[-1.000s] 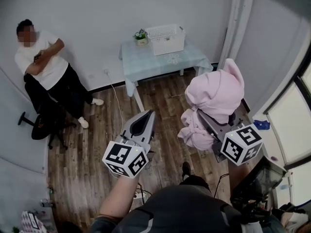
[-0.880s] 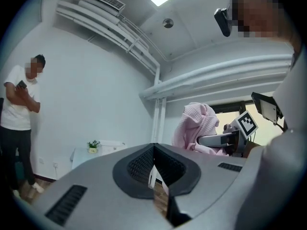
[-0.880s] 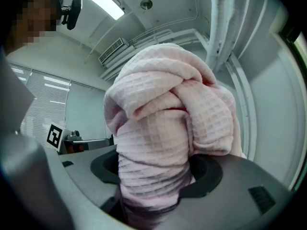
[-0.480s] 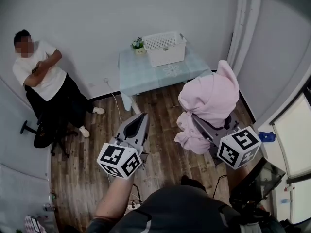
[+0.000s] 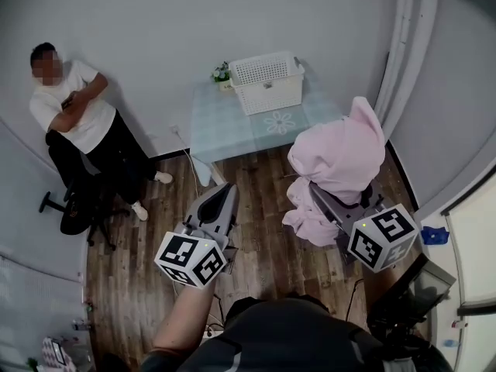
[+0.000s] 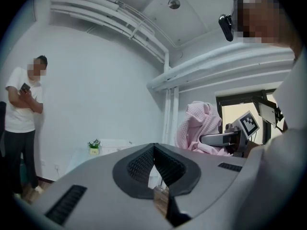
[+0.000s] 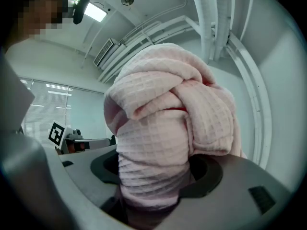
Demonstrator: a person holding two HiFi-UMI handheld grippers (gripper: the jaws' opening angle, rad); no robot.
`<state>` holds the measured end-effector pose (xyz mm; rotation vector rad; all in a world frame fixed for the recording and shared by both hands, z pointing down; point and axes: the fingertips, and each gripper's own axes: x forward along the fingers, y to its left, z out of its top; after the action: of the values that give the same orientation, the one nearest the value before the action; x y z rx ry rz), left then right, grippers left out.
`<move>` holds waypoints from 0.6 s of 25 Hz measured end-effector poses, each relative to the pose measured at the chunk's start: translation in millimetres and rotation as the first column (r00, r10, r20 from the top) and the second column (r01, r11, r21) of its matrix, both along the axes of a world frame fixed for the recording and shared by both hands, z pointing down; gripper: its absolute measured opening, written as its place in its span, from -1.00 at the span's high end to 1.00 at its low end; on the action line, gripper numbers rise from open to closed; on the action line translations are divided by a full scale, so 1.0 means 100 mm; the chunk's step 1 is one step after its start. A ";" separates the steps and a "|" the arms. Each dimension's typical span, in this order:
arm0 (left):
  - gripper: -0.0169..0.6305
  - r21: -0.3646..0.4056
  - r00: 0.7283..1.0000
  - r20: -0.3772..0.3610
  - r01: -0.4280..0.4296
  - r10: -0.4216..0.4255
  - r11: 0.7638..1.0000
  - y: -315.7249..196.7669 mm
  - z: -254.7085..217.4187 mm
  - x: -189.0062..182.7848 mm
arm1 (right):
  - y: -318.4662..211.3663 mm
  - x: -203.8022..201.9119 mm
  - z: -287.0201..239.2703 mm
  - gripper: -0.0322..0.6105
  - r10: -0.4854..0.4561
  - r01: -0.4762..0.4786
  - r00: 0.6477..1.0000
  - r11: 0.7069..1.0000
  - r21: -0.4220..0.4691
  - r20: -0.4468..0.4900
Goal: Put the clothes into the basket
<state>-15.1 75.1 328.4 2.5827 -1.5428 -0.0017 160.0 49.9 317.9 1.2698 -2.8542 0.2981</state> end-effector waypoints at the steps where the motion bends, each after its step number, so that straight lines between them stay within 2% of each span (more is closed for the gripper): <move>1: 0.92 -0.001 1.000 0.006 0.004 -0.004 1.000 -0.03 -0.01 0.00 | -0.03 0.00 -0.01 -0.07 -0.005 0.005 1.000 1.000 0.000 0.008; 8: 0.92 0.022 1.000 0.014 0.008 -0.009 1.000 -0.02 0.07 -0.01 | -0.03 0.02 0.06 -0.08 0.008 -0.009 1.000 1.000 0.013 0.009; 15: 0.92 0.012 0.999 -0.038 0.001 -0.001 1.000 -0.80 0.11 -0.43 | -0.73 -0.33 0.04 -0.08 0.044 -0.044 0.999 0.999 0.005 -0.024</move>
<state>-57.9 -4.7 339.7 2.5754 -1.5359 -0.0607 127.0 -22.7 321.7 1.3299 -2.8120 0.2751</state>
